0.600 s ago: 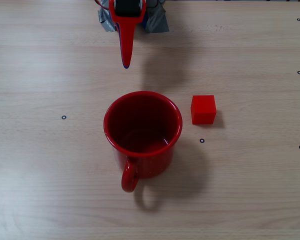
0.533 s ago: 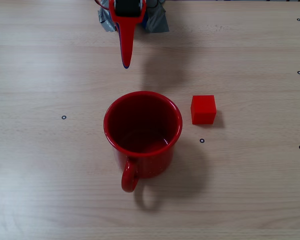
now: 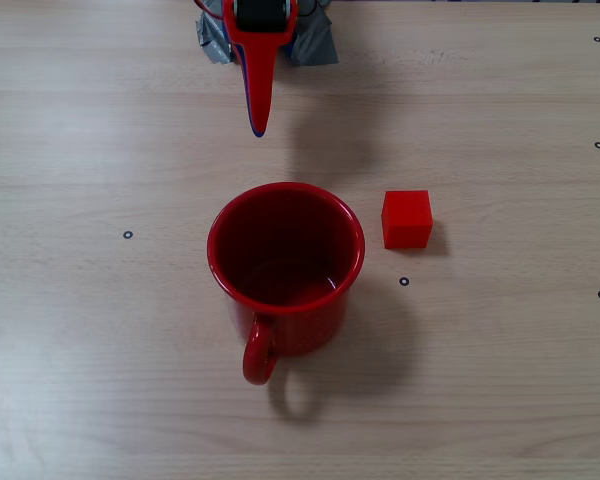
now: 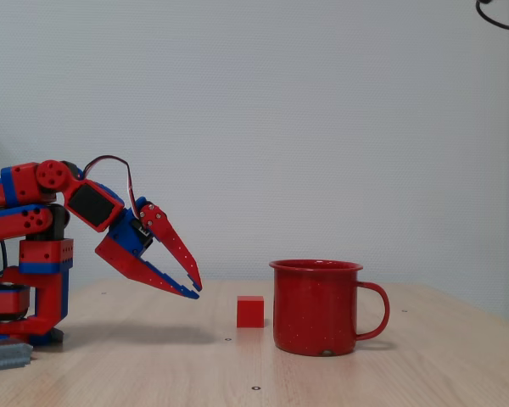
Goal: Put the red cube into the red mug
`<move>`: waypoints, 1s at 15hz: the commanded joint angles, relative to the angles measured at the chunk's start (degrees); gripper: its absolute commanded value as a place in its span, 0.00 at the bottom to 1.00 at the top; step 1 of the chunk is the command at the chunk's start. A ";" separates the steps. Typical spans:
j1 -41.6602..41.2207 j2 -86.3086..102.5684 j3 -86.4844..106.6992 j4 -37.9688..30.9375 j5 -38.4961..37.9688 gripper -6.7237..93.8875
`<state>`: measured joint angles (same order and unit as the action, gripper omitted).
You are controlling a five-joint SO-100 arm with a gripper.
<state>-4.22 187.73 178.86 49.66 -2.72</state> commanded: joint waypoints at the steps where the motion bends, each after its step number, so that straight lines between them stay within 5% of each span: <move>1: -0.09 3.16 3.16 -0.09 -0.53 0.07; 9: -4.83 -25.93 -34.89 9.40 3.96 0.07; 15: -16.96 -52.47 -74.44 31.03 12.83 0.07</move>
<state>-18.72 135.35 111.62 78.22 9.05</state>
